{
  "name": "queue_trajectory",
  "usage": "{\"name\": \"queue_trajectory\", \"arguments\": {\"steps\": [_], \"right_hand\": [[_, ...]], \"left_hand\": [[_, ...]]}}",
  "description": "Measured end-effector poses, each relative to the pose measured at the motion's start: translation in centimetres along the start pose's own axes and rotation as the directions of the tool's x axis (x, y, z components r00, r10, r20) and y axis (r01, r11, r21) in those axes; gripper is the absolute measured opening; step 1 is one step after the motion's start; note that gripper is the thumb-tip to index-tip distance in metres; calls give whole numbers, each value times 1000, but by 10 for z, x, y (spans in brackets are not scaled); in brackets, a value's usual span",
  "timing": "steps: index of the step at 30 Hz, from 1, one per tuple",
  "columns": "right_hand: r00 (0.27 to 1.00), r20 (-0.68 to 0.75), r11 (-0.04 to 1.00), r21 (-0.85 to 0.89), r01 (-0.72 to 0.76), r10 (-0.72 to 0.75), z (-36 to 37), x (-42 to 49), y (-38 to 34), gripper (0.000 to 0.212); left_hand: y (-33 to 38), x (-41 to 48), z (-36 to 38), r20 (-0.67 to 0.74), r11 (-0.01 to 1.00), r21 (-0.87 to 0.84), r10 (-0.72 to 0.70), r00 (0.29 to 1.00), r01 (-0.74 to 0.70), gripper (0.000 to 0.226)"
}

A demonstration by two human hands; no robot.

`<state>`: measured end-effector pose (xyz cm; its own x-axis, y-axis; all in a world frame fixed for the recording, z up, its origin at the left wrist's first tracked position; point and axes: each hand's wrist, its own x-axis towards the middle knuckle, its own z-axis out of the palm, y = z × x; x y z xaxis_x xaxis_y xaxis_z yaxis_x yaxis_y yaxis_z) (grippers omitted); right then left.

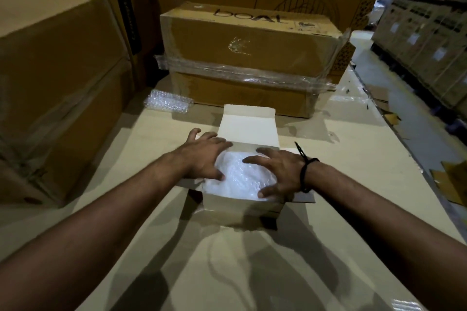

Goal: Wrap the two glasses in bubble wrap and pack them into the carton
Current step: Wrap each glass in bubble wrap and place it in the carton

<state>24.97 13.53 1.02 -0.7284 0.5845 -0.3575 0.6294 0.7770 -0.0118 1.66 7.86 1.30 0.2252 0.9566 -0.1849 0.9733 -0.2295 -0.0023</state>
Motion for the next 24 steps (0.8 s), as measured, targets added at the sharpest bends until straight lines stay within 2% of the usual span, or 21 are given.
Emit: {"name": "queue_trajectory", "arguments": {"steps": [1, 3, 6, 10, 21, 24], "right_hand": [[998, -15, 998, -22, 61, -61, 0, 1, -1, 88], [991, 13, 986, -100, 132, -132, 7, 8, -5, 81], [986, 103, 981, -130, 146, -134, 18, 22, -7, 79], [977, 190, 984, -126, 123, -98, 18, 32, -6, 80], [981, 182, 987, -128, 97, -73, 27, 40, -8, 81], [979, 198, 990, -122, 76, -51, 19, 33, -10, 82]], "left_hand": [[0, -2, -1, 17, 1000, -16, 5, 1000, -4, 93], [3, 0, 1, 84, 998, 58, 18, 996, -23, 89], [8, 5, 9, 166, 968, 248, 5, 986, -47, 82], [12, 12, 20, 172, 935, 354, -35, 985, -28, 84], [16, 15, 25, 198, 950, 312, -81, 977, 16, 87], [16, 9, 12, 237, 971, 236, -90, 967, 33, 77]]}}
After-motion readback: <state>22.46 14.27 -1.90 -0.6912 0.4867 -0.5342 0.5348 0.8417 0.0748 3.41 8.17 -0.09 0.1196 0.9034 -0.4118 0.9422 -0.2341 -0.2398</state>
